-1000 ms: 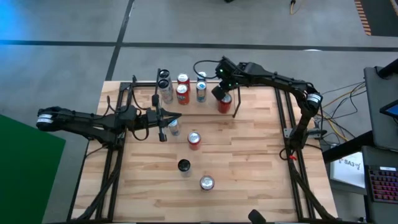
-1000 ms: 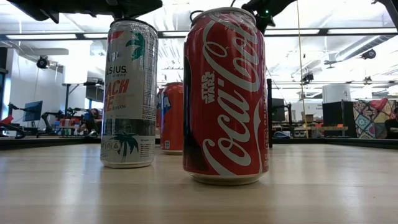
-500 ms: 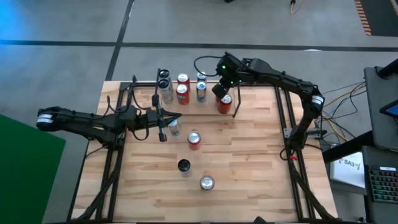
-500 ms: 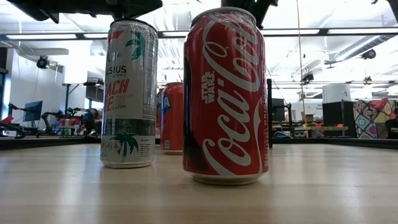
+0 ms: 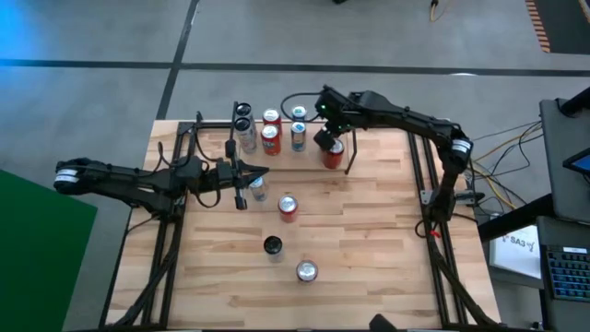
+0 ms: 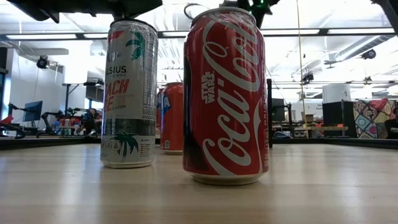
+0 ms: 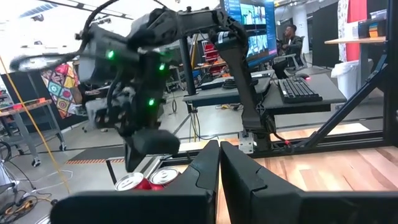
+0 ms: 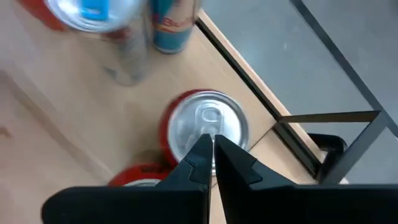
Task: Place canned beverage on shelf
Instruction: Put the top red soda can on the shelf aligned with the other red soda can
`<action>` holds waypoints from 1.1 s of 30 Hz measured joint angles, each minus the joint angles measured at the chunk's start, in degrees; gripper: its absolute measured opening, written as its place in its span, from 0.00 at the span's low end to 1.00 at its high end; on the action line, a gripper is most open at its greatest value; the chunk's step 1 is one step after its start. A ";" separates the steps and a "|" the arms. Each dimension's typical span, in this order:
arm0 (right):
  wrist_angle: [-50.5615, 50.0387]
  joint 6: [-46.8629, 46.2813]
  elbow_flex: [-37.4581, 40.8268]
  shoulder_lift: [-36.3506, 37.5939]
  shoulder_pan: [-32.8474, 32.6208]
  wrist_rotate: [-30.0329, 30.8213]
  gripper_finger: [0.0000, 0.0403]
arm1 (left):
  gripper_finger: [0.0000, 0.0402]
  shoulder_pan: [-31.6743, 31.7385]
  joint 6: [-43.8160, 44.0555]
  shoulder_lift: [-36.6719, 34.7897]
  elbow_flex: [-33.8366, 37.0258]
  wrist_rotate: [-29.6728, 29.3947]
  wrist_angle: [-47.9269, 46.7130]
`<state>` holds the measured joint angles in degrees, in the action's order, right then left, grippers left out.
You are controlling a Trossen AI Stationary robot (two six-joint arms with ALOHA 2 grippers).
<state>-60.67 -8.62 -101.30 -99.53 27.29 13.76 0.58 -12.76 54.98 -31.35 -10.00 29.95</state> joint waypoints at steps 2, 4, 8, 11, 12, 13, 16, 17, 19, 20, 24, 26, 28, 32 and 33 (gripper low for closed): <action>0.12 0.74 0.00 -0.76 0.79 -0.12 0.02 | 0.00 -0.01 0.01 0.00 0.00 0.00 0.01; 0.11 1.14 0.00 -1.43 1.32 -0.17 0.02 | 0.00 -0.02 0.01 0.00 0.00 0.00 0.01; 0.11 1.20 0.00 -2.09 1.98 -0.20 0.02 | 0.00 -0.01 0.01 0.00 0.00 0.00 -0.04; 0.11 1.52 0.00 -2.41 2.25 -0.19 0.02 | 0.00 -0.02 0.01 0.00 0.00 0.00 -0.45; 0.13 1.69 0.00 -2.66 2.26 -0.09 0.02 | 0.00 0.00 0.01 0.00 0.00 0.02 -0.45; 0.18 1.69 0.00 -2.80 2.29 0.06 0.02 | 0.00 0.00 0.01 0.00 0.00 0.02 -0.43; 0.26 1.51 0.00 -2.96 2.47 0.35 0.02 | 0.00 -0.02 0.01 0.00 0.00 0.02 -0.49; 0.24 0.98 0.00 -2.99 2.47 0.98 0.02 | 0.00 0.00 0.01 0.00 0.00 0.02 -0.59; 0.20 0.61 0.02 -3.01 2.47 2.64 0.02 | 0.00 0.00 0.01 0.00 0.00 0.02 -0.69; 0.16 0.47 0.04 -3.01 2.47 2.97 0.02 | 0.00 0.00 0.01 0.00 0.00 0.02 -0.78; 0.11 0.20 0.05 -3.01 2.47 3.29 0.02 | 0.00 -0.01 0.20 0.00 0.00 0.02 -0.87; 0.02 0.13 -0.14 -3.01 2.47 3.35 0.02 | 0.00 0.00 0.20 0.00 0.00 0.02 -0.87; 0.00 0.07 -0.55 -3.01 2.27 3.43 0.02 | 0.00 -0.02 0.20 0.00 0.00 0.02 -0.87; -0.83 0.24 -2.34 -2.91 1.49 3.38 0.02 | 0.00 -0.01 0.20 -0.07 0.00 0.02 -0.85; -1.57 0.24 -3.02 -2.86 1.38 3.36 0.02 | 0.00 -0.01 0.20 -0.07 0.00 0.02 -0.85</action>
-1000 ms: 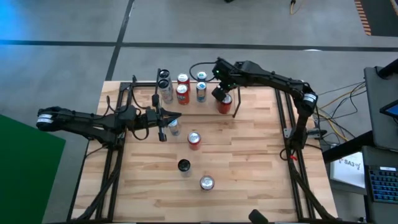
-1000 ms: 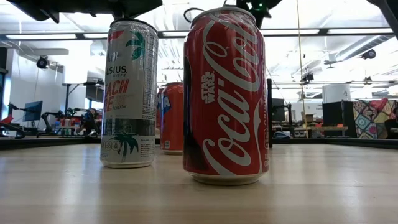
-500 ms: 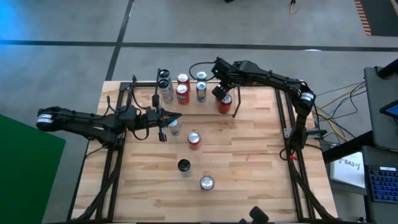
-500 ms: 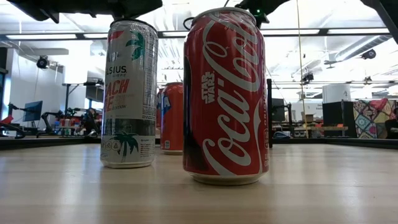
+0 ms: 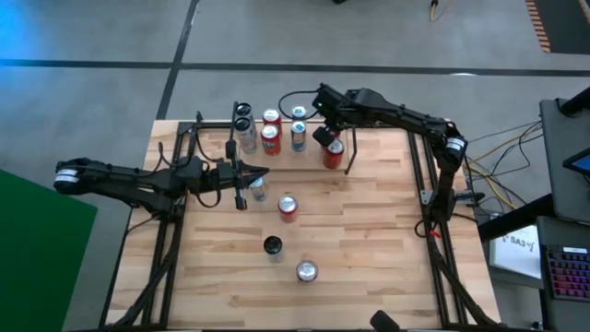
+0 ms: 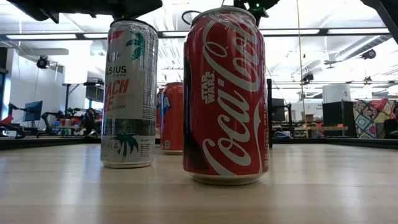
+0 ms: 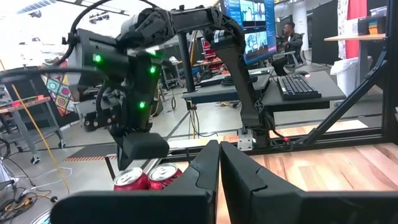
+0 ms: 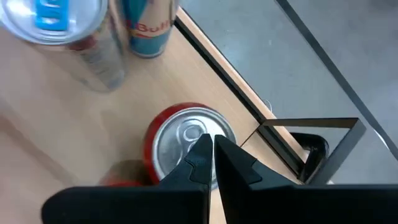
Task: Place canned beverage on shelf
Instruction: Put the top red soda can on the shelf aligned with the other red soda can
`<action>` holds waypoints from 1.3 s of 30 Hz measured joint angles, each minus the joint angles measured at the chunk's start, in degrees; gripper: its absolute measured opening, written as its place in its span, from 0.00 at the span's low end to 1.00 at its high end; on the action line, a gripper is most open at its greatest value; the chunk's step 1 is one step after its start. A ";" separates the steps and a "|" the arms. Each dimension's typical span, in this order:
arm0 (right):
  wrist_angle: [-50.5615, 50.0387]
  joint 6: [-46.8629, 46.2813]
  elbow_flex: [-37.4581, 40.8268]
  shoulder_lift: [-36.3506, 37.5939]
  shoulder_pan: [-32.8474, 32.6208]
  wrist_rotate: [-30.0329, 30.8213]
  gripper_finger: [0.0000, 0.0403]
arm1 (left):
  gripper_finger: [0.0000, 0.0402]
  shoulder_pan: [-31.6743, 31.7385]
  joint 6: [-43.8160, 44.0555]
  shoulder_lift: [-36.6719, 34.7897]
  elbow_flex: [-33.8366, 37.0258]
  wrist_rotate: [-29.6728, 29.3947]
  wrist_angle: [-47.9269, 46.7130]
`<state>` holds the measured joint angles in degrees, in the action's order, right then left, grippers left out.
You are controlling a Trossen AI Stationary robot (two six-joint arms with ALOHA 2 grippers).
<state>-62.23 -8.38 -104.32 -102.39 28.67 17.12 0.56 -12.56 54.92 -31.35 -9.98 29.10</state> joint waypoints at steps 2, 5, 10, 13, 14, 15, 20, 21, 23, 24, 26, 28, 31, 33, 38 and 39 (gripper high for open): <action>-1.73 0.01 -1.37 0.24 -0.59 -0.10 0.02 | 0.00 0.00 0.49 -0.07 0.00 0.00 0.02; -4.57 0.00 -3.19 1.12 -2.00 -0.12 0.02 | 0.00 0.00 2.81 -0.15 0.00 0.02 0.17; -5.75 0.04 -2.40 4.50 -5.49 -0.61 0.02 | 0.00 0.01 3.61 0.03 0.00 0.03 1.51; -5.91 0.38 -0.30 7.02 -7.31 -0.84 0.02 | 0.00 -0.01 5.63 0.13 0.00 0.07 1.64; -5.99 0.50 0.58 7.82 -7.91 -0.92 0.02 | 0.00 -0.01 6.56 0.13 0.00 0.07 1.64; -5.79 0.51 1.66 8.69 -8.41 -0.98 0.02 | 0.00 -0.01 7.52 0.13 0.00 0.11 1.61; -1.44 1.26 9.03 13.75 -10.61 -1.10 0.02 | 0.00 -0.84 11.08 0.20 0.00 0.50 0.60; -0.68 1.55 10.66 15.05 -11.01 -1.12 0.02 | 0.00 -1.21 11.54 0.20 0.00 0.52 0.65; 1.48 1.54 13.93 17.97 -12.00 -1.53 0.02 | 0.00 -2.01 12.11 0.20 0.00 0.52 0.95; 2.19 1.80 15.48 19.57 -12.45 -2.17 0.02 | 0.00 -2.50 12.17 0.20 0.00 0.52 1.23; 3.18 1.95 19.09 22.85 -14.13 -3.51 0.02 | 0.00 -3.23 12.24 0.20 0.00 0.52 2.18; 4.74 1.95 23.23 25.95 -16.16 -6.01 0.02 | 0.00 -3.65 12.20 0.20 0.00 0.55 2.89; 7.99 1.93 30.45 29.99 -19.09 -11.27 0.02 | 0.00 -3.92 12.23 0.20 0.00 0.57 2.99; 12.09 1.72 35.21 32.13 -20.91 -11.97 0.02 | 0.00 -3.90 12.58 0.20 0.00 0.55 3.07; 25.16 0.85 44.48 35.13 -22.82 -10.95 0.02 | 0.00 -3.90 12.87 0.20 0.00 0.55 4.58; 28.35 0.91 45.93 35.40 -22.80 -10.67 0.02 | 0.00 -3.90 12.87 0.20 0.00 0.55 4.60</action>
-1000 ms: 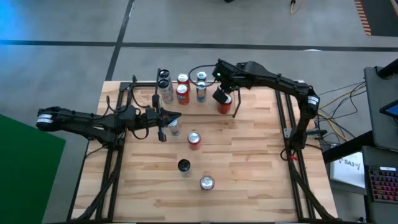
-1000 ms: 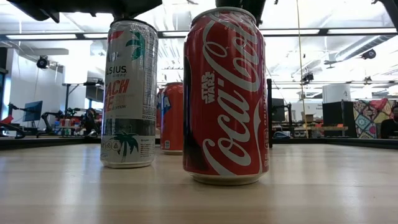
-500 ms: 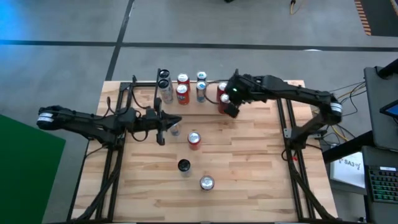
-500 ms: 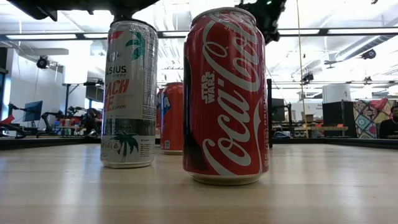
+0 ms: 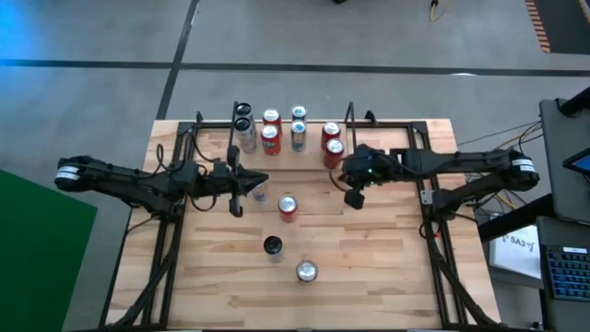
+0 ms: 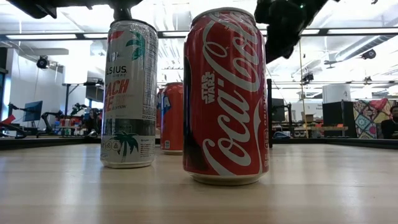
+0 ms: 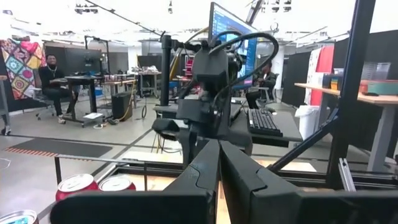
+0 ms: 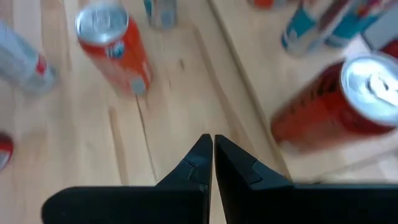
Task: Place canned beverage on shelf
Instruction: Put the top red soda can on the shelf aligned with the other red soda can
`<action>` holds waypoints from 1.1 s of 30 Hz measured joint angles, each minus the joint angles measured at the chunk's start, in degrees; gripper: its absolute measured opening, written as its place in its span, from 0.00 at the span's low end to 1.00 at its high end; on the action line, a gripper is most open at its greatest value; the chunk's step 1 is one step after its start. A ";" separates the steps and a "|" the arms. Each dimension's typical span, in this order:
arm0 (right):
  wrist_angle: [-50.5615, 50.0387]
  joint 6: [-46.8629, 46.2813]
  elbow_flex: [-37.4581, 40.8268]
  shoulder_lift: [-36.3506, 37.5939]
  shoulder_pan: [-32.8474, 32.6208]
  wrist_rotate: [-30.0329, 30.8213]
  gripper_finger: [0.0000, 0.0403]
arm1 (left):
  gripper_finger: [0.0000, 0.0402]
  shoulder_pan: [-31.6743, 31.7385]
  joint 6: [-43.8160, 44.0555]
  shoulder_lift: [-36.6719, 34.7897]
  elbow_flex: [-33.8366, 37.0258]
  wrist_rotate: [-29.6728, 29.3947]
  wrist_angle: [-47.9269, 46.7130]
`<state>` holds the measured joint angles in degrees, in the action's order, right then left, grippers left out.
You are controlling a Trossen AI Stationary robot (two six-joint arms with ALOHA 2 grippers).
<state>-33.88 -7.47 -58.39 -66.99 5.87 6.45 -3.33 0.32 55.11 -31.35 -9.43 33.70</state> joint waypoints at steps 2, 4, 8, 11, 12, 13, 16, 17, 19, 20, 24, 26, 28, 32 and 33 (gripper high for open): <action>6.27 1.00 2.27 0.12 0.00 0.07 0.02 | 0.00 0.00 0.01 0.00 0.02 -0.02 -0.07; 12.60 2.95 4.17 0.06 0.00 0.13 0.02 | 0.00 0.00 0.02 0.00 0.02 -0.21 -0.05; 22.45 6.86 6.50 -0.63 -0.02 0.16 0.02 | 0.00 0.06 0.04 0.00 0.02 -0.76 -0.49; 29.19 7.48 8.01 -1.34 -0.02 2.16 0.02 | 0.00 0.06 1.02 0.03 0.02 -0.88 -0.52; 31.29 7.46 8.53 -1.47 -0.02 3.27 0.02 | 0.00 0.01 1.71 0.16 0.02 -0.95 -0.51; 33.36 7.47 9.10 -1.70 -0.02 4.55 0.02 | 0.00 -0.07 2.36 0.32 0.04 -0.76 -0.51; 37.01 5.09 9.84 -2.45 0.00 7.47 0.02 | 0.00 -0.64 3.71 1.60 0.04 -0.24 -0.38; 37.19 3.87 9.90 -2.57 0.02 8.01 0.02 | 0.00 -0.91 4.13 2.32 0.04 -0.22 -0.23; 37.15 2.31 9.92 -2.59 -0.24 8.25 0.02 | 0.00 -1.73 4.93 3.91 0.07 -0.20 -0.15; 37.19 1.28 9.92 -2.57 -0.51 8.27 0.02 | 0.00 -2.27 4.93 4.84 0.07 -0.16 0.22; 37.89 0.98 9.92 -2.57 -1.92 8.25 0.02 | 0.00 -3.41 1.21 6.94 0.13 0.04 2.54; 39.71 0.36 9.92 -2.56 -2.29 8.36 0.02 | 0.00 -3.35 -1.88 6.37 -0.10 -0.07 2.02; 40.66 -1.02 9.92 -2.55 -2.29 8.45 0.02 | 0.00 -3.30 -4.66 5.69 -0.48 -0.18 0.60; 40.84 -4.53 9.92 -2.55 -2.23 8.68 0.02 | 0.00 -3.32 -7.81 3.99 -0.40 -0.37 -2.31; 40.84 -4.44 9.92 -2.55 -2.23 8.72 0.02 | 0.00 -3.32 -8.34 3.65 -0.37 -0.39 -3.31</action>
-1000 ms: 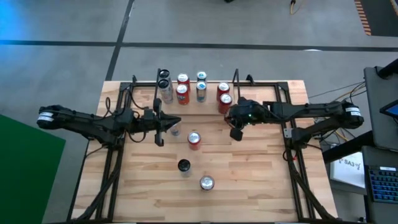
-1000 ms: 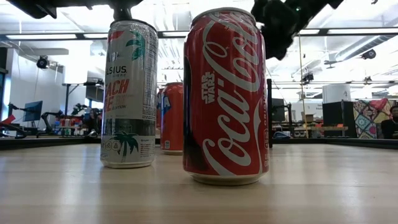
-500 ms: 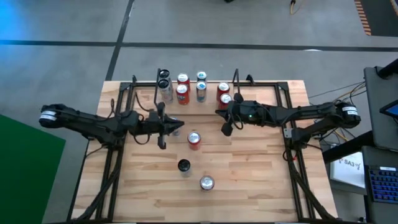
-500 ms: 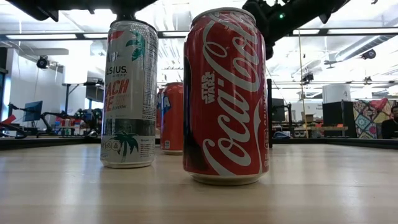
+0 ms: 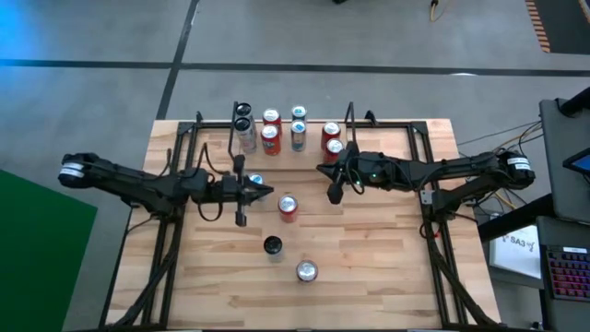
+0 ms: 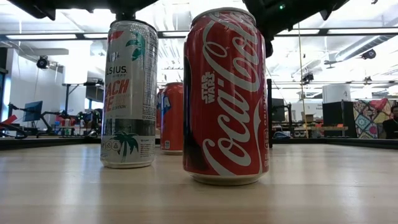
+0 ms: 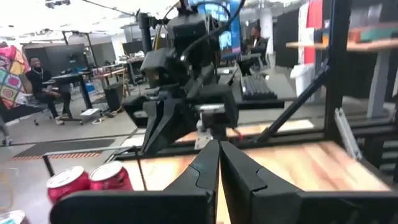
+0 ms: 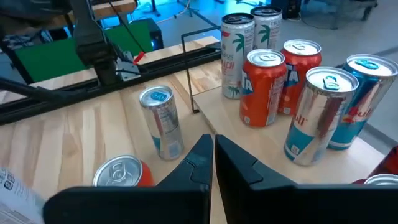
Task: Place canned beverage on shelf
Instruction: Put the top red soda can on the shelf aligned with the other red soda can
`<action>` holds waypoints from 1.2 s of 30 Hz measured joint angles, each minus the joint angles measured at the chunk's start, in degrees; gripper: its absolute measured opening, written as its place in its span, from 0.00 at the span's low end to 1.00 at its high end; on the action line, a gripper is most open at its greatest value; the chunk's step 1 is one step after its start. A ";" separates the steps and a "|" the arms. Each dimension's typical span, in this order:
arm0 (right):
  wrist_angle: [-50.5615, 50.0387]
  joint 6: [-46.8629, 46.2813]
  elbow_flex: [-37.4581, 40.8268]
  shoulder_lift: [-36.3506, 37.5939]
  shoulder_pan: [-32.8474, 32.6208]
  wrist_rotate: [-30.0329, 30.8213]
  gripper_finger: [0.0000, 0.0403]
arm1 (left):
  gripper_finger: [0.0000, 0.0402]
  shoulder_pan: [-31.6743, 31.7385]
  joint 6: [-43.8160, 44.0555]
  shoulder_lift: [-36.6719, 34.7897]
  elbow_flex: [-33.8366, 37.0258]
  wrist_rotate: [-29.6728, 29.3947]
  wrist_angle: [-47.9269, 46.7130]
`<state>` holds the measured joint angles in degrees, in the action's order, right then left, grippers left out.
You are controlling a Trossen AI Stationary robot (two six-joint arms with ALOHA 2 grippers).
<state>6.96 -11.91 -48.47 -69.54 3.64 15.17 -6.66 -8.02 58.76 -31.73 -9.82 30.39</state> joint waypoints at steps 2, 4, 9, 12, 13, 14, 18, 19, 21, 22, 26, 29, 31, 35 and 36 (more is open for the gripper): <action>-0.02 1.04 0.00 0.00 0.00 0.41 0.02 | 0.00 0.02 -0.72 -1.02 0.00 1.05 -3.11; 0.00 1.23 0.00 0.00 0.00 0.61 0.02 | 0.00 0.01 -1.84 -2.44 0.04 3.09 -6.23; -1.60 0.85 0.00 -0.04 0.00 1.38 0.02 | 0.00 1.35 -7.90 -8.62 0.06 3.46 -9.91; -1.91 1.79 0.68 -1.25 0.10 1.56 0.02 | 0.00 4.44 -10.05 -13.97 0.04 3.46 -12.46; -0.98 1.46 0.82 -2.01 0.42 1.55 0.02 | 0.00 5.76 -10.08 -15.74 0.04 3.56 -13.61; 1.18 1.44 0.80 -2.66 0.85 1.53 0.02 | 0.00 7.11 -10.15 -17.54 0.04 4.20 -15.32; 5.76 0.80 -1.55 -3.10 3.55 1.41 0.02 | 0.00 12.56 -9.88 -23.12 0.14 10.55 -21.23; 5.51 0.26 -2.38 -3.13 4.35 1.43 0.02 | 0.00 13.56 -9.72 -23.82 0.50 12.11 -21.88; 2.65 -0.84 -4.38 -3.26 6.07 1.39 0.02 | 0.00 15.04 -10.10 -24.87 1.17 13.84 -22.52; 0.75 -1.26 -5.64 -3.41 6.95 1.38 0.02 | 0.00 15.58 -10.92 -25.21 1.52 13.84 -22.82; -9.98 -4.74 -11.92 -3.87 11.45 1.39 0.02 | 0.00 17.25 -15.03 -25.44 1.88 13.90 -22.90; -17.88 -8.20 -16.38 -5.18 14.89 1.54 0.02 | 0.00 17.94 -18.25 -24.78 1.88 13.88 -22.50; -22.73 -9.63 -18.86 -6.71 16.81 1.37 0.02 | 0.00 18.08 -20.32 -24.19 1.88 13.85 -22.77; -29.65 -11.50 -24.14 -10.52 20.01 1.15 0.02 | 0.00 18.43 -24.27 -24.11 1.91 12.91 -23.37; -31.48 -11.93 -25.64 -11.69 20.47 1.17 0.02 | 0.00 18.48 -25.19 -24.03 1.91 12.83 -23.42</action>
<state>-24.51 -23.84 -74.11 -81.23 24.11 16.34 11.82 -33.21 34.73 -29.82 3.01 6.97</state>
